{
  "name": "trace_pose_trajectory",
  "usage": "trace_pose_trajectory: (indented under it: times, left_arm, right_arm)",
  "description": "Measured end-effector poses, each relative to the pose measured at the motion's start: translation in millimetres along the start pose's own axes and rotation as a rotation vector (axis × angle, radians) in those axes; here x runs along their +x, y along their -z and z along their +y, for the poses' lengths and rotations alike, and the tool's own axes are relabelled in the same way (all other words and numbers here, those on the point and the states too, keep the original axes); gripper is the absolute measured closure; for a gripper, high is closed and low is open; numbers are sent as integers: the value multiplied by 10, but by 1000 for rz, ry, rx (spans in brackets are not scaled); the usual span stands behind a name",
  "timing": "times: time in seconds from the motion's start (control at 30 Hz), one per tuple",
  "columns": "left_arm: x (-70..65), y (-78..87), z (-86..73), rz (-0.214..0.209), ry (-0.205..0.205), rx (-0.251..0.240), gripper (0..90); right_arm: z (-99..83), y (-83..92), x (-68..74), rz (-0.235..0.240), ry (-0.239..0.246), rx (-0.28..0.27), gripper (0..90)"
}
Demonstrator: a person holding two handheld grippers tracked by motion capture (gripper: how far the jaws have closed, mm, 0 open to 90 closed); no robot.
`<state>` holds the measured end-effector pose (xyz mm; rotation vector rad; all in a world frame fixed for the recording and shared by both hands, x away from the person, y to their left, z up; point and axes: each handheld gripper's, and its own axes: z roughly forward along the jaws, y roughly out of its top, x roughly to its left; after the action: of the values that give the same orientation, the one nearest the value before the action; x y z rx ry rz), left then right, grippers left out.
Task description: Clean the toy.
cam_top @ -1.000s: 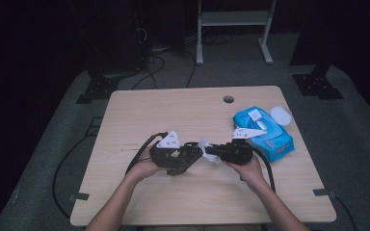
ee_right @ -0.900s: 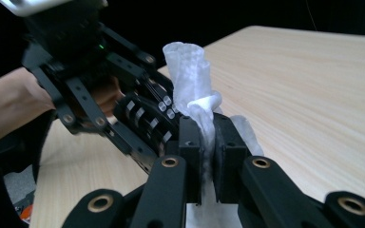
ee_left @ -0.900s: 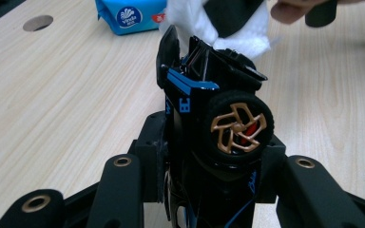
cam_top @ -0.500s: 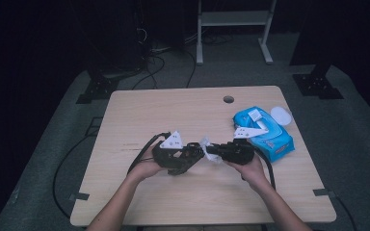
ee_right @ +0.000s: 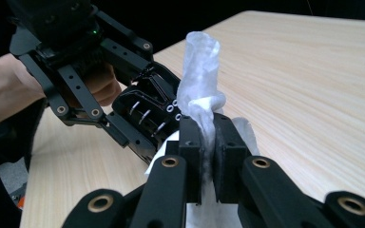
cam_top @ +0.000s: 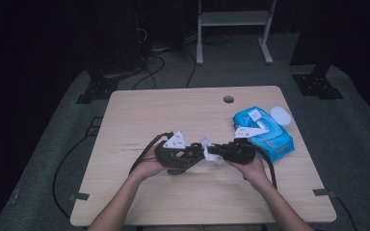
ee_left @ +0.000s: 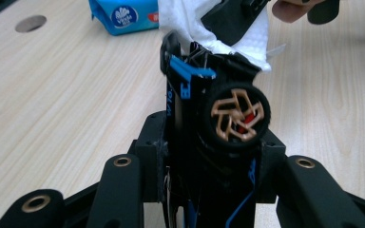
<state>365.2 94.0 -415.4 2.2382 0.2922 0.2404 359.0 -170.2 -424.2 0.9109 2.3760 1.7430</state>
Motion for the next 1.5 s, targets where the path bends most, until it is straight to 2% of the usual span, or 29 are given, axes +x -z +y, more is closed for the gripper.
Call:
trace_pose_trajectory:
  times: [0.13, 0.2, 0.37, 0.43, 0.6, 0.73, 1.03, 1.13, 1.2, 1.33, 1.5]
  left_arm:
    - [34, -110, -11, -14, -16, 74, 570]
    - [67, -158, -20, -20, 1, 100, 570]
    - [157, -276, -20, -6, 5, 232, 571]
    - [176, -315, -33, -23, 13, 251, 571]
    - [191, -293, -28, -20, 15, 237, 571]
    - [190, -190, -39, -28, 28, 182, 532]
    - [248, 103, -134, -46, 120, 38, 502]
    - [273, 178, -154, -35, 132, 18, 499]
    - [287, 213, -178, -25, 139, 21, 496]
    - [322, 268, -249, -23, 173, 9, 484]
    - [334, 264, -325, -24, 198, 6, 468]
  right_arm:
    - [-33, 48, -54, -12, -21, -10, 832]
    - [-55, 57, -64, -18, -15, -3, 832]
    - [-101, 34, -90, -17, -30, 11, 831]
    - [-112, 20, -92, -17, -32, 18, 831]
    - [-116, 7, -88, -10, -37, 20, 831]
    - [-118, 10, -80, -10, -31, 22, 831]
    - [-104, -18, -72, 0, -34, 19, 831]
    - [-93, -49, -59, 4, -32, 25, 831]
    - [-80, -69, -46, 10, -28, 26, 832]
    - [-55, -106, -22, 18, -15, 31, 831]
    - [-57, -145, -24, 21, -20, 36, 831]
